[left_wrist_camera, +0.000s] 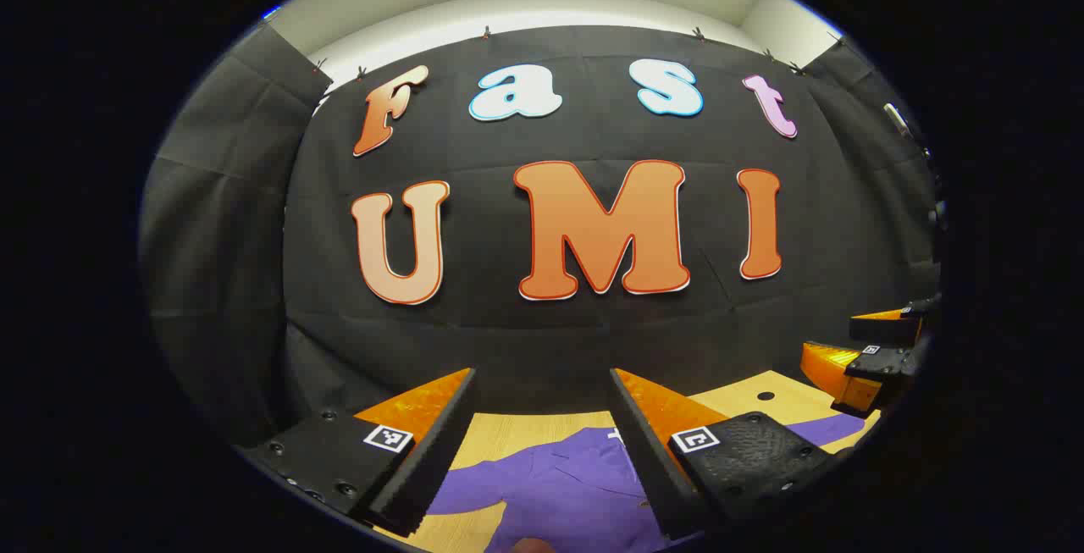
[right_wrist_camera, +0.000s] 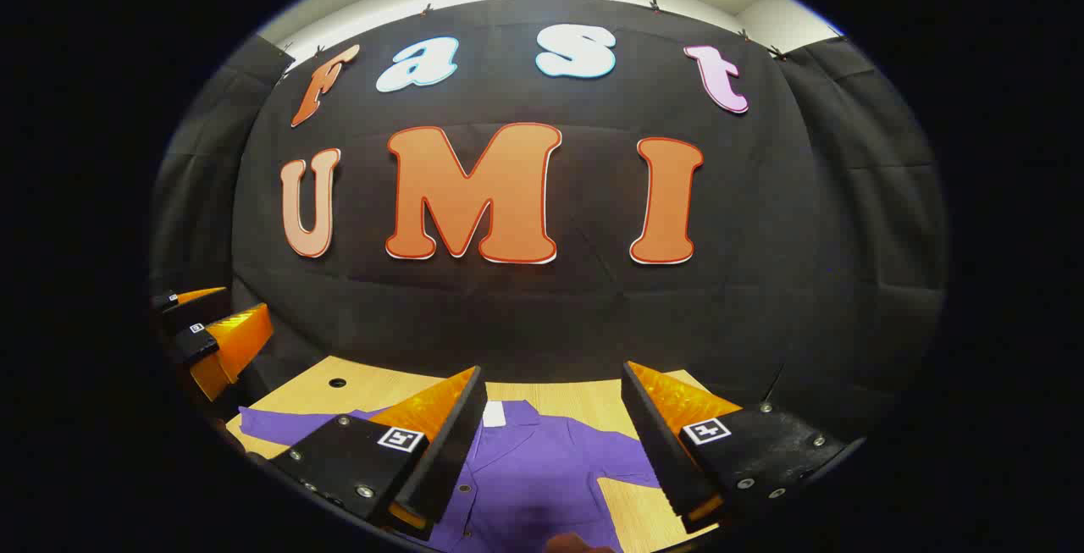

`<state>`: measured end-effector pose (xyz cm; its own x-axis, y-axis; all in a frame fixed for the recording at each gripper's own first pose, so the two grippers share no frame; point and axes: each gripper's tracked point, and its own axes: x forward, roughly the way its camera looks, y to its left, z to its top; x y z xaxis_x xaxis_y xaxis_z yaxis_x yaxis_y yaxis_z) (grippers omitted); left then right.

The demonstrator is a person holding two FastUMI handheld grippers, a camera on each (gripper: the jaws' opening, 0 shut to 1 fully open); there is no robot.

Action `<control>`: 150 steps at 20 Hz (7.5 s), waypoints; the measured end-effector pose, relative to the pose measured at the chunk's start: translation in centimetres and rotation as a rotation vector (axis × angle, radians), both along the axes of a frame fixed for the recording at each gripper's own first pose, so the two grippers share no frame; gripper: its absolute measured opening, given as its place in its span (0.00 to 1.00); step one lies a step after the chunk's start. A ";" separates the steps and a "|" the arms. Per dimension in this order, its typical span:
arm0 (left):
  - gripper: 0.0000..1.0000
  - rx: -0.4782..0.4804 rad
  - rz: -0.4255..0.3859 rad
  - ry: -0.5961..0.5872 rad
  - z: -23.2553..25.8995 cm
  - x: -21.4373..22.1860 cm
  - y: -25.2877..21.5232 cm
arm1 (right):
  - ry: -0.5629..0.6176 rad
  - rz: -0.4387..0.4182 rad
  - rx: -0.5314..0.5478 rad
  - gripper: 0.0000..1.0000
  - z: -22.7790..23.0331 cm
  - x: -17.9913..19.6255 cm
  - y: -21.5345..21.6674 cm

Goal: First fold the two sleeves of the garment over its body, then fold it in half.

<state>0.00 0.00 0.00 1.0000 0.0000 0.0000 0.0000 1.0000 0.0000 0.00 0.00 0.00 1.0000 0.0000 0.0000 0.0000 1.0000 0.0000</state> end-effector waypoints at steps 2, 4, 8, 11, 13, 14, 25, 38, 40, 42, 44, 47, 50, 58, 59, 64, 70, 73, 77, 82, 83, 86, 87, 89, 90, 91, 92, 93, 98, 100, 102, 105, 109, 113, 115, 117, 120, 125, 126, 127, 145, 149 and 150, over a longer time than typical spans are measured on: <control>0.95 0.006 -0.005 0.006 -0.2 0.0 -0.1 | 0.003 -0.001 0.003 0.95 -0.2 0.1 -0.1; 0.95 0.011 -0.007 0.008 -0.2 0.0 0.0 | 0.005 0.000 0.002 0.95 -0.2 0.0 -0.2; 0.96 0.015 -0.010 0.007 -0.1 -0.1 0.2 | 0.004 -0.003 0.000 0.95 -0.1 0.0 -0.1; 0.96 0.014 -0.016 0.008 -0.1 -0.1 0.8 | 0.001 -0.003 -0.002 0.95 0.2 -0.2 0.3; 0.96 0.013 -0.017 0.008 -0.3 -0.2 1.4 | 0.004 -0.001 -0.011 0.95 -0.1 -0.4 0.9; 0.96 0.013 -0.014 0.006 -0.3 -0.2 1.7 | 0.007 -0.002 -0.014 0.95 -0.1 -0.3 1.3; 0.96 0.026 -0.029 -0.031 0.5 0.6 3.1 | 0.041 -0.046 -0.010 0.95 -1.1 0.4 2.0; 0.96 0.010 -0.001 -0.011 -0.5 1.1 2.7 | 0.198 -0.361 0.010 0.95 -7.5 1.5 -14.1; 0.96 0.008 0.005 0.007 -0.9 1.3 2.5 | 0.255 -0.408 0.015 0.95 -9.6 1.4 -17.2; 0.96 0.009 0.016 0.019 -1.0 1.4 2.3 | 0.319 -0.449 0.025 0.95 -11.9 1.2 -20.0; 0.96 0.012 0.027 0.030 -1.2 1.4 2.0 | 0.384 -0.478 0.033 0.96 -14.0 1.1 -22.7; 0.96 0.016 0.048 0.048 -1.5 1.1 1.7 | 0.494 -0.515 0.045 0.96 -17.3 1.0 -26.2; 0.96 0.022 0.070 0.068 -2.0 0.8 1.0 | 0.616 -0.528 0.092 0.96 -20.7 1.3 -29.0; 0.96 0.073 0.124 0.134 -3.5 -0.6 -0.8 | 0.897 -0.505 0.290 0.97 -28.2 1.7 -34.5; 0.96 0.086 0.126 0.144 -3.8 -0.9 -1.2 | 0.924 -0.500 0.315 0.96 -28.9 1.9 -34.9; 0.96 0.096 0.144 0.184 -4.7 -1.9 -2.0 | 1.071 -0.456 0.408 0.97 -32.8 2.2 -36.4; 0.96 0.106 0.161 0.238 -6.2 -3.0 -2.5 | 1.164 -0.450 0.438 0.97 -35.5 2.5 -37.2; 0.96 0.113 0.168 0.252 -6.5 -3.2 -2.3 | 1.209 -0.453 0.425 0.95 -36.3 2.4 -36.7; 0.96 0.117 0.181 0.256 -6.4 -3.4 -1.6 | 1.235 -0.477 0.410 0.80 -36.9 2.5 -36.8; 0.96 0.109 0.185 0.275 -7.1 -3.4 -0.3 | 1.206 -0.451 0.535 0.22 -36.1 3.2 -35.3; 0.96 0.110 0.183 0.274 -7.0 -3.2 -0.1 | 1.174 -0.437 0.591 0.08 -35.1 3.9 -34.6; 0.96 0.105 0.165 0.265 -7.1 -2.9 0.5 | 1.095 -0.416 0.627 0.06 -32.4 4.7 -34.0; 0.96 0.101 0.158 0.262 -7.1 -2.8 0.8 | 1.081 -0.395 0.635 0.06 -31.6 5.1 -32.9; 0.96 0.093 0.149 0.260 -7.3 -2.4 1.6 | 1.054 -0.368 0.619 0.06 -29.3 5.8 -31.2; 0.96 0.087 0.145 0.257 -7.2 -2.3 2.0 | 1.033 -0.350 0.604 0.06 -27.9 6.3 -30.1; 0.96 0.081 0.143 0.253 -7.2 -2.3 2.5 | 1.014 -0.319 0.591 0.06 -26.5 6.7 -28.7; 0.96 0.076 0.141 0.253 -7.2 -2.1 3.1 | 0.998 -0.291 0.579 0.06 -25.2 7.1 -27.1; 0.96 0.072 0.138 0.255 -7.4 -2.0 3.6 | 0.983 -0.255 0.565 0.06 -24.0 7.6 -25.6; 0.96 0.090 0.134 0.252 -7.3 -2.1 7.0 | 0.938 -0.137 0.472 0.05 -18.7 9.6 -18.4; 0.96 0.088 0.148 0.254 -7.6 -2.4 8.8 | 0.921 -0.096 0.459 0.06 -16.7 10.2 -15.5; 0.96 0.077 0.167 0.263 -8.1 -2.6 10.6 | 0.913 -0.050 0.447 0.06 -15.2 10.7 -12.4; 0.96 0.061 0.193 0.281 -9.0 -2.9 13.2 | 0.910 0.024 0.398 0.06 -13.5 11.0 -7.7; 0.97 0.049 0.218 0.302 -9.9 -3.4 16.1 | 0.914 0.118 0.330 0.06 -12.3 11.1 -1.4; 0.97 0.041 0.237 0.331 -11.1 -3.9 19.0 | 0.931 0.203 0.272 0.06 -12.0 11.5 5.4; 0.96 0.040 0.246 0.343 -11.7 -4.1 20.3 | 0.944 0.246 0.250 0.06 -12.1 11.4 9.1; 0.97 0.038 0.257 0.356 -12.2 -4.5 21.8 | 0.958 0.292 0.224 0.06 -12.5 11.2 12.9; 0.97 0.030 0.284 0.384 -13.3 -4.9 24.1 | 0.969 0.337 0.176 0.06 -13.2 11.4 17.0; 0.97 0.019 0.323 0.430 -15.4 -5.4 27.1 | 0.976 0.406 0.229 0.09 -13.5 11.2 22.8; 0.96 0.014 0.327 0.444 -15.8 -5.2 27.5 | 0.965 0.429 0.254 0.13 -12.6 10.9 23.6; 0.97 0.008 0.330 0.458 -16.4 -4.9 28.0 | 0.935 0.445 0.273 0.23 -12.0 11.2 24.2; 0.98 -0.439 0.332 1.206 -33.9 -1.1 33.4 | 0.321 0.165 0.067 0.95 1.4 7.9 5.9; 0.98 -0.456 0.324 1.322 -38.1 -1.2 34.0 | 0.287 0.121 0.046 1.00 1.4 5.6 3.7; 0.98 -0.469 0.316 1.349 -39.0 -1.2 34.1 | 0.292 0.109 0.031 0.95 1.0 5.1 3.4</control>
